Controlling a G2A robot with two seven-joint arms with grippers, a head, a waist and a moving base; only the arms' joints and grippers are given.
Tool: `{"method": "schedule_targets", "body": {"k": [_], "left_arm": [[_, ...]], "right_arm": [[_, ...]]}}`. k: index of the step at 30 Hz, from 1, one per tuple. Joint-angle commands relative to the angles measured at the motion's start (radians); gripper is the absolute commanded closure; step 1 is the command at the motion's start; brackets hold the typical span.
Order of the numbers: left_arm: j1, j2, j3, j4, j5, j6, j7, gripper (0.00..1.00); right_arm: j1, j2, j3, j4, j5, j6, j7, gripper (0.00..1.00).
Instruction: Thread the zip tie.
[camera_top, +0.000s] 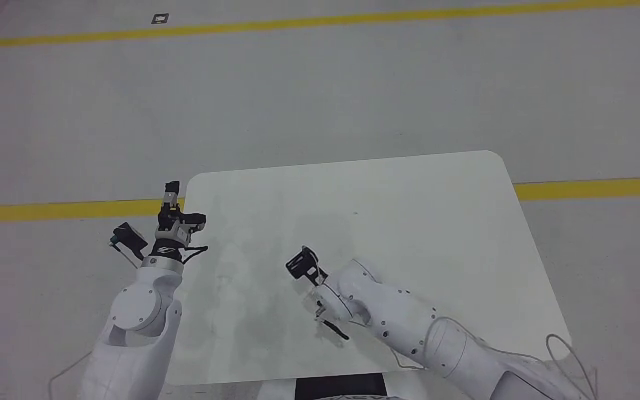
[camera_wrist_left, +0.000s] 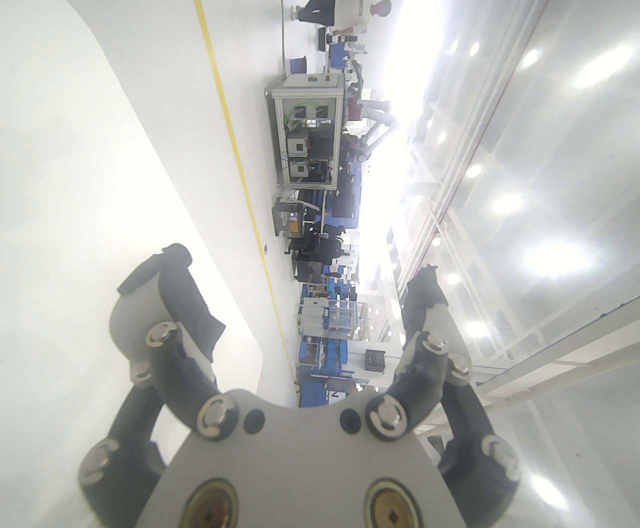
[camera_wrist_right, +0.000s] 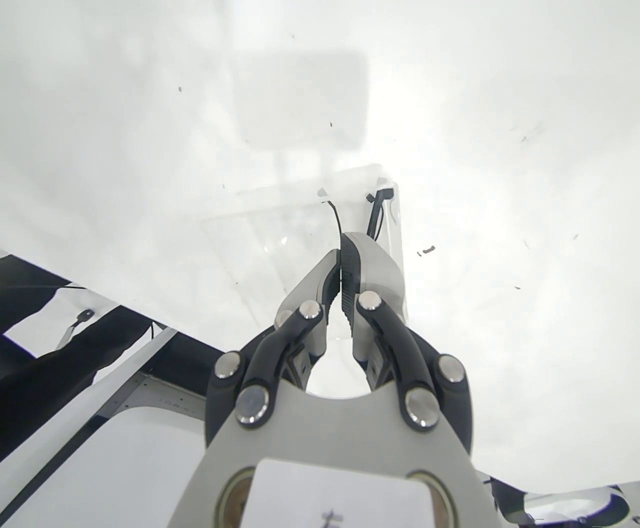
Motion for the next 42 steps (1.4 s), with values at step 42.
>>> {"method": "schedule_targets", "body": {"k": [42], "left_arm": [[0.000,0.000,0.000,0.000,0.000,0.000,0.000,0.00]], "right_arm": [[-0.108,0.056,0.385,-0.182,0.495,0.015,-0.252,1.00]]}}
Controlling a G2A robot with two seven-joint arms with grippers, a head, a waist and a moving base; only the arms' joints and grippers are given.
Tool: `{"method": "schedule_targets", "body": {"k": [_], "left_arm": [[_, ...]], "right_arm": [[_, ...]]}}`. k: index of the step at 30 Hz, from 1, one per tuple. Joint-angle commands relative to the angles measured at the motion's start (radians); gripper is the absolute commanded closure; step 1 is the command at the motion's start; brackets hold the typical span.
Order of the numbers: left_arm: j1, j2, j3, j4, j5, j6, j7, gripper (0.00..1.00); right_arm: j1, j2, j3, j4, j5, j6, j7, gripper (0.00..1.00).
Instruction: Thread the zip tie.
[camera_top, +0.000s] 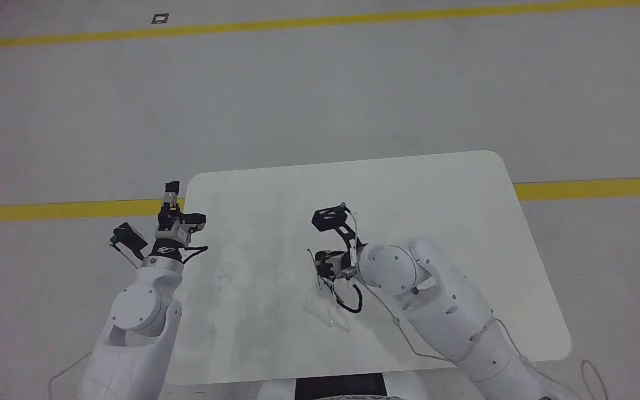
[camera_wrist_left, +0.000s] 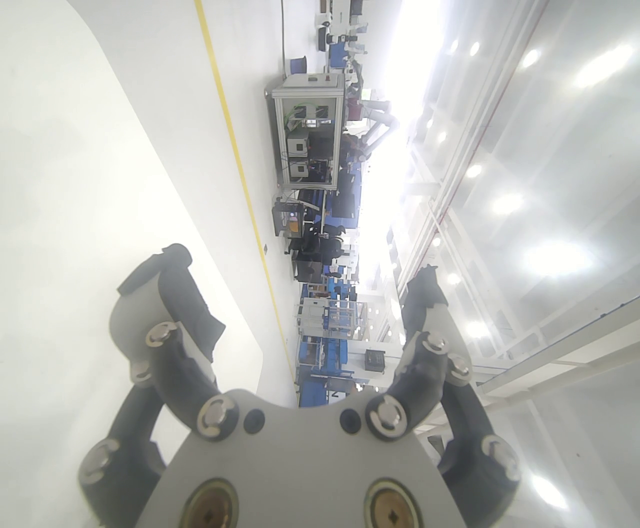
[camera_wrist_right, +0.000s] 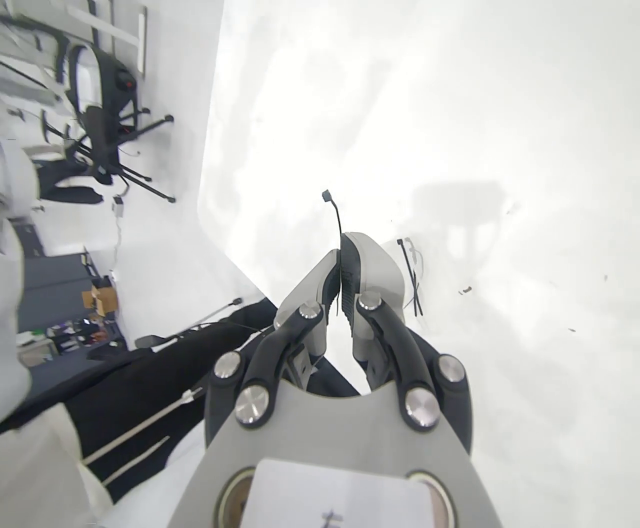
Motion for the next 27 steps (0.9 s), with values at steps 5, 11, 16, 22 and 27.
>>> {"method": "schedule_targets", "body": {"k": [5,11,16,22,27], "left_arm": [[0.000,0.000,0.000,0.000,0.000,0.000,0.000,0.00],[0.000,0.000,0.000,0.000,0.000,0.000,0.000,0.00],[0.000,0.000,0.000,0.000,0.000,0.000,0.000,0.00],[0.000,0.000,0.000,0.000,0.000,0.000,0.000,0.00],[0.000,0.000,0.000,0.000,0.000,0.000,0.000,0.00]], "right_arm": [[0.122,-0.027,0.037,0.116,0.189,0.063,-0.045,1.00],[0.139,-0.035,0.046,0.136,0.259,0.063,-0.062,1.00],[0.139,-0.035,0.046,0.136,0.259,0.063,-0.062,1.00],[0.162,-0.040,0.020,0.151,0.257,0.063,-0.094,1.00],[0.251,-0.069,0.000,0.272,0.294,0.063,-0.144,1.00]]}}
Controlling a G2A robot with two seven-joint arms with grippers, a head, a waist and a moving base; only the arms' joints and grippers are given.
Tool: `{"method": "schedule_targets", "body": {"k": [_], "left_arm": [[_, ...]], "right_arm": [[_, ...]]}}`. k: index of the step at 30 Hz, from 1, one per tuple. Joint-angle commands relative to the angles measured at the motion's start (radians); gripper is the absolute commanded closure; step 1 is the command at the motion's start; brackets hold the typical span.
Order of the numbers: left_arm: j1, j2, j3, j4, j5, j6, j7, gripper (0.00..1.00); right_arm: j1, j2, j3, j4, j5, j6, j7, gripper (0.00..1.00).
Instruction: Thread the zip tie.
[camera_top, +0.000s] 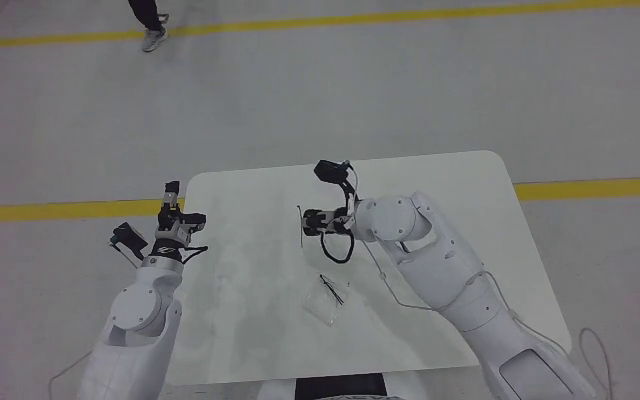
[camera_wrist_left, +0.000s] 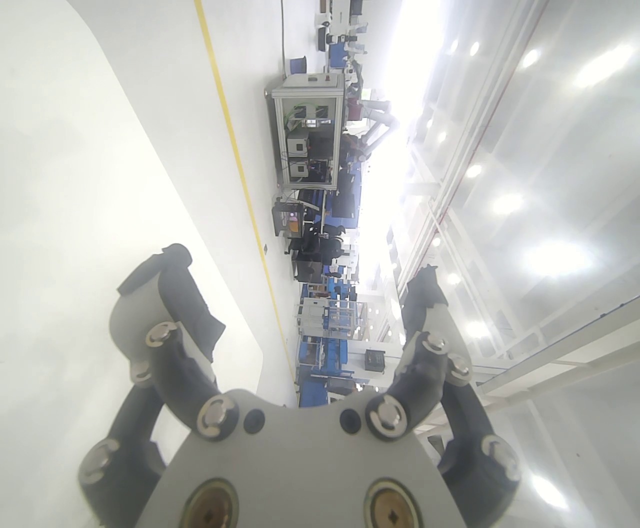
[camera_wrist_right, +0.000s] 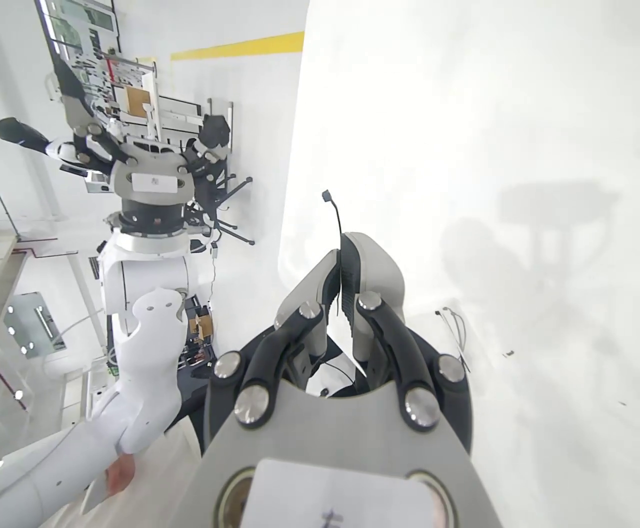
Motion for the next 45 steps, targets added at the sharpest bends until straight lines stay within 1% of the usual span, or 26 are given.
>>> {"method": "schedule_targets", "body": {"k": [1,5,8,11,12,25,28,31,40,42,45], "left_arm": [[0.000,0.000,0.000,0.000,0.000,0.000,0.000,0.00],[0.000,0.000,0.000,0.000,0.000,0.000,0.000,0.00],[0.000,0.000,0.000,0.000,0.000,0.000,0.000,0.00],[0.000,0.000,0.000,0.000,0.000,0.000,0.000,0.00],[0.000,0.000,0.000,0.000,0.000,0.000,0.000,0.00],[0.000,0.000,0.000,0.000,0.000,0.000,0.000,0.00],[0.000,0.000,0.000,0.000,0.000,0.000,0.000,0.00],[0.000,0.000,0.000,0.000,0.000,0.000,0.000,0.00],[0.000,0.000,0.000,0.000,0.000,0.000,0.000,0.00],[0.000,0.000,0.000,0.000,0.000,0.000,0.000,0.00],[0.000,0.000,0.000,0.000,0.000,0.000,0.000,0.00]], "right_arm": [[0.032,-0.015,0.002,0.059,0.032,0.000,-0.028,1.00],[0.111,-0.056,-0.005,0.178,0.099,0.000,-0.064,1.00],[0.167,-0.087,-0.012,0.276,0.117,0.000,-0.085,1.00],[0.205,-0.114,-0.017,0.339,0.143,0.000,-0.097,1.00],[0.210,-0.120,-0.016,0.345,0.149,0.000,-0.102,1.00],[0.210,-0.120,-0.016,0.345,0.149,0.000,-0.102,1.00],[0.200,-0.121,-0.016,0.337,0.155,0.000,-0.135,1.00],[0.213,-0.127,-0.011,0.362,0.180,0.000,-0.154,1.00],[0.266,-0.166,0.006,0.493,0.341,0.000,-0.193,1.00],[0.273,-0.171,0.009,0.510,0.371,0.000,-0.191,1.00],[0.273,-0.171,0.009,0.510,0.371,0.000,-0.191,1.00]]}}
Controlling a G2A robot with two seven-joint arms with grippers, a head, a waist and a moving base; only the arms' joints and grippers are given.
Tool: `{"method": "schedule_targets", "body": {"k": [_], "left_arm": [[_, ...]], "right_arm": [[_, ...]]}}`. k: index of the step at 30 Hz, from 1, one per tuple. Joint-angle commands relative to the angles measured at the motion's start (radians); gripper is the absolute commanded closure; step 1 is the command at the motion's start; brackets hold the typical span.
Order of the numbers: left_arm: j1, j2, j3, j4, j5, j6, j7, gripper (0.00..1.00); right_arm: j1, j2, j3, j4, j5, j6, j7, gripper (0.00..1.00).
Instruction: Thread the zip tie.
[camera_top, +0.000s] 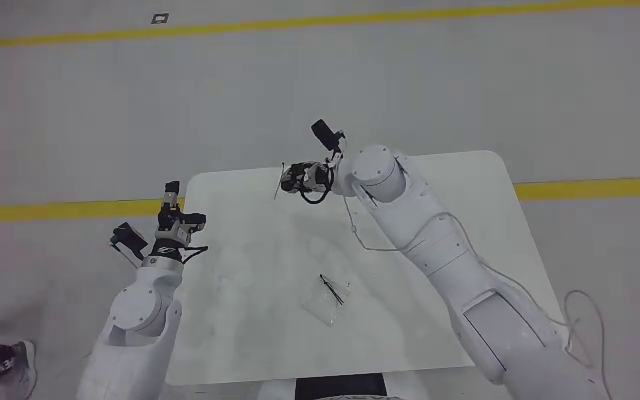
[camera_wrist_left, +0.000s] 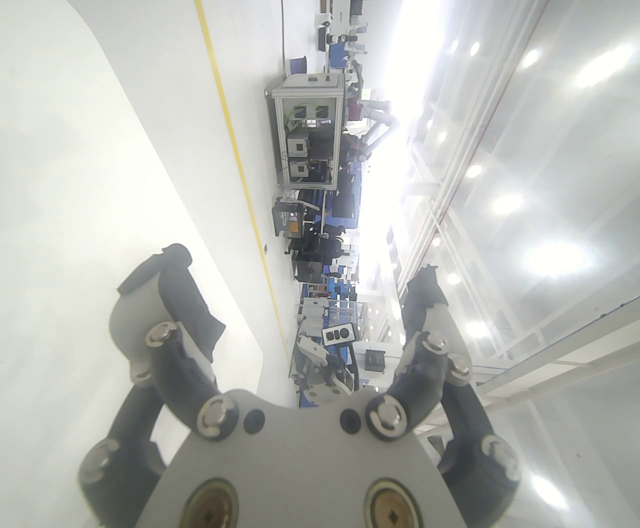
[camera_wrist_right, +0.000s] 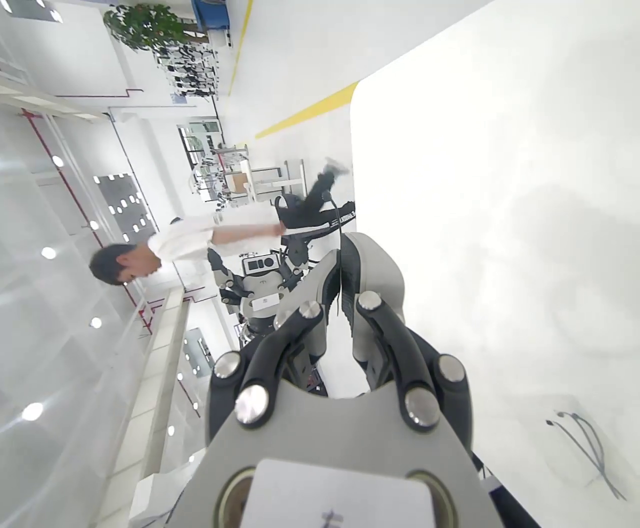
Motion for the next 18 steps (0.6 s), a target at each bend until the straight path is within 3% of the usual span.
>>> {"method": "schedule_targets", "body": {"k": [1,7,9,14,18], "left_arm": [[0.000,0.000,0.000,0.000,0.000,0.000,0.000,0.00],[0.000,0.000,0.000,0.000,0.000,0.000,0.000,0.00],[-0.004,0.003,0.004,0.005,0.082,-0.028,-0.016,0.00],[-0.003,0.014,0.004,0.050,0.394,-0.204,-0.045,0.00],[-0.007,0.019,-0.001,0.081,0.534,-0.317,-0.055,0.00]], "right_arm": [[0.000,0.000,0.000,-0.001,-0.002,0.000,0.000,1.00],[-0.010,0.001,-0.001,-0.005,-0.003,-0.004,-0.014,1.00],[-0.021,0.002,0.005,-0.011,0.005,0.000,-0.029,1.00],[-0.011,0.006,0.024,0.025,0.020,0.000,-0.024,1.00],[0.006,0.007,0.035,0.057,0.035,0.000,-0.017,1.00]]}}
